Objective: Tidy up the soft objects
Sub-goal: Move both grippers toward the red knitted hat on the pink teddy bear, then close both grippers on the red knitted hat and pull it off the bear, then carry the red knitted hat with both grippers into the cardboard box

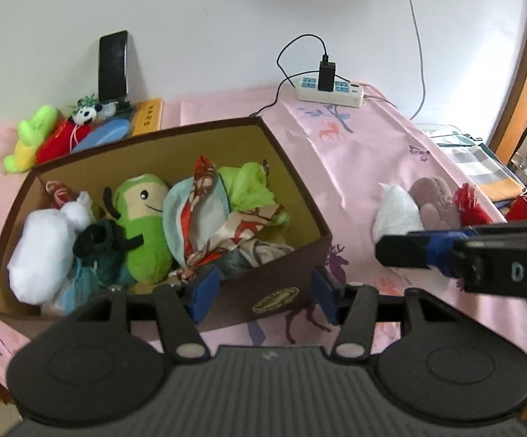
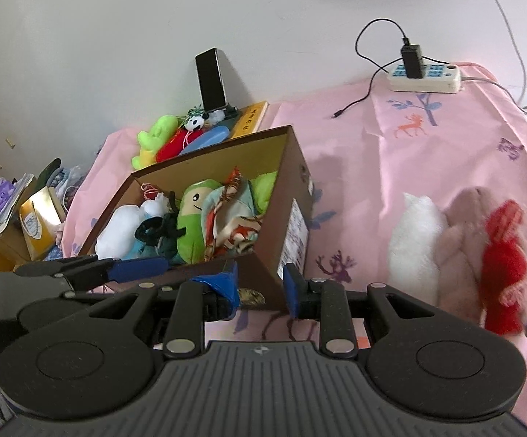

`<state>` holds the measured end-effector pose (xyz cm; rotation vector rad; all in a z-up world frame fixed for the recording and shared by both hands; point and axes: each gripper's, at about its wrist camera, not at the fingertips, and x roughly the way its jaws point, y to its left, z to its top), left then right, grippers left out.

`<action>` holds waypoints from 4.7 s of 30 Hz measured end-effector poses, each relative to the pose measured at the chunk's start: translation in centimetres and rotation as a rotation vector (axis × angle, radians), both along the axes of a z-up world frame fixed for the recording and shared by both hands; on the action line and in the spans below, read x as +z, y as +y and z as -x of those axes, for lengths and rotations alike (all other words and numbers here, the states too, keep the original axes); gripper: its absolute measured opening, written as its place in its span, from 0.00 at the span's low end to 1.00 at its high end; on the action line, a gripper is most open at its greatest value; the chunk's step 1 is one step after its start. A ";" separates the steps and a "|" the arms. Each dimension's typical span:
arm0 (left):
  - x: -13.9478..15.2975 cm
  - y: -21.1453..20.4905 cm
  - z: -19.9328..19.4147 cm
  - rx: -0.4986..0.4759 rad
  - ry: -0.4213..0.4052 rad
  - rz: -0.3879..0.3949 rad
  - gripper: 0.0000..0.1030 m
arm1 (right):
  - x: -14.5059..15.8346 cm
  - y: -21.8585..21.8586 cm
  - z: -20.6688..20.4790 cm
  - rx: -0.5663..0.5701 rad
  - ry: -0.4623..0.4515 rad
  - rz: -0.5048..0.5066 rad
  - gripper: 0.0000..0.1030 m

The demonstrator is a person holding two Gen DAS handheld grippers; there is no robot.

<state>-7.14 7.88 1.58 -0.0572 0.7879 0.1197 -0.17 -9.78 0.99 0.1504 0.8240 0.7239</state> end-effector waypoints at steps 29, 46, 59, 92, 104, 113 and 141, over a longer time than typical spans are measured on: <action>-1.9 -7.6 -1.1 -0.017 0.140 -0.054 0.56 | -1.3 -6.2 2.6 -0.072 0.014 0.071 0.10; -2.7 -11.8 -2.4 -0.116 0.154 -0.038 0.57 | -1.8 -10.9 1.9 -0.139 0.036 0.068 0.10; -1.4 -16.6 -4.9 -0.296 0.032 0.049 0.60 | -1.0 -16.1 -1.5 -0.275 0.061 -0.021 0.10; -3.9 -16.6 -9.7 -0.383 0.017 0.210 0.26 | -3.3 -14.2 -7.6 -0.166 0.191 -0.036 0.09; -2.0 -14.5 -6.8 -0.404 -0.039 0.171 0.21 | -1.7 -12.0 -5.3 -0.116 0.138 -0.048 0.09; -1.3 -10.4 -3.4 -0.375 -0.038 0.149 0.18 | -1.5 -7.6 -3.1 -0.050 0.147 -0.047 0.09; 2.6 3.1 2.7 -0.229 -0.158 0.020 0.17 | 1.7 7.5 0.1 0.113 0.026 -0.089 0.09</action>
